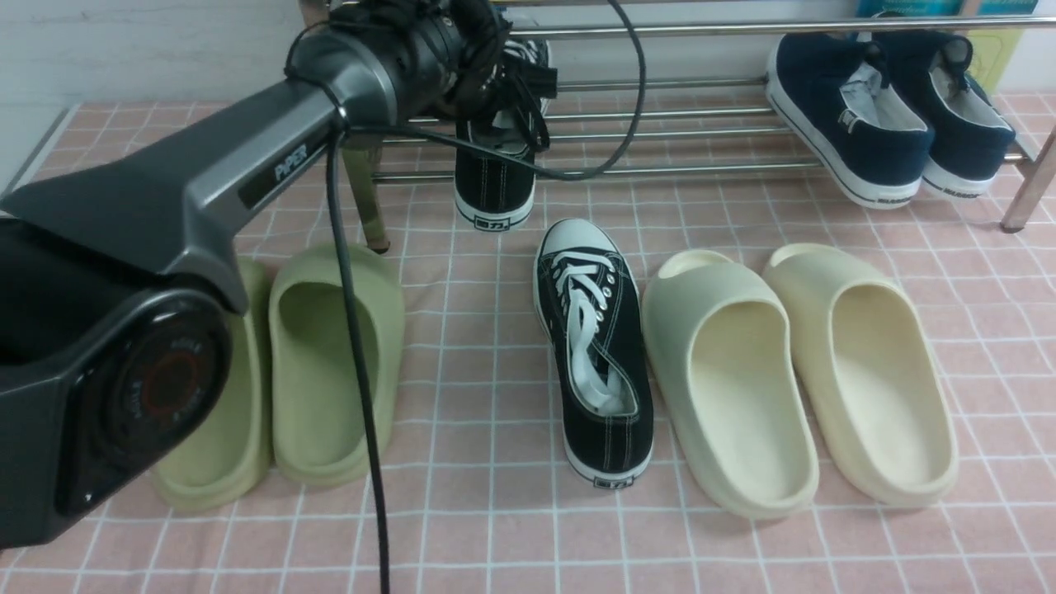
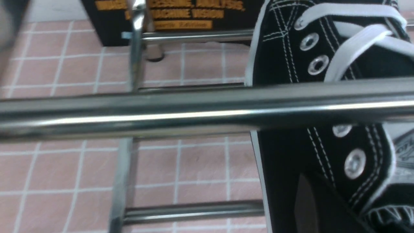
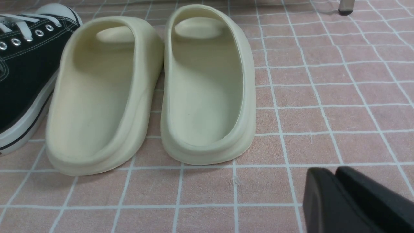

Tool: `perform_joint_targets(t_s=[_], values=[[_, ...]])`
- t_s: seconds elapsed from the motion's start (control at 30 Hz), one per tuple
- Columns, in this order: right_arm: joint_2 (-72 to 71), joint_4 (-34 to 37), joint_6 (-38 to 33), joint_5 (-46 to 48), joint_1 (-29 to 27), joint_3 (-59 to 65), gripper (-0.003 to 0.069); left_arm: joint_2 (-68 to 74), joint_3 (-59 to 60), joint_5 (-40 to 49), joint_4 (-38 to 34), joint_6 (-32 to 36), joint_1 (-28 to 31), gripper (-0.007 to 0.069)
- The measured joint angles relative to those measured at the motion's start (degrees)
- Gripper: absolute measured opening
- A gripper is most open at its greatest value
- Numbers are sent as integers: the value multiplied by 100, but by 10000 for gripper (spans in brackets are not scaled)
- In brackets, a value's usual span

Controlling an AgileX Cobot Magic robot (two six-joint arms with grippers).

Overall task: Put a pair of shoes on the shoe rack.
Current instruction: Use the left arm to put a shoe into the shoe rack

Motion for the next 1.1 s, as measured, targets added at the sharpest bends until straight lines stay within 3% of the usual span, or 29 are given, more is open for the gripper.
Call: perform_joint_targets(t_s=[0.17,0.43,0.6,0.67,0.83,0.9,1.1], values=[[0,0,0,0,0,0,68,185,0,-268,220,-158,0,26],[0,0,0,0,0,0,80,286,0,-414,839,-1461,0,55],[0,0,0,0,0,0,84,286,-18,-571,1074,-1657,6,143],[0,0,0,0,0,0,87,272,-31,-482,1034,-1657,6,230],[0,0,0,0,0,0,92,163,-31,17,513,-1234,-14,343],[0,0,0,0,0,0,94,93,-31,115,360,-1025,-40,349],[0,0,0,0,0,0,104,-702,-71,780,-450,798,-384,305]])
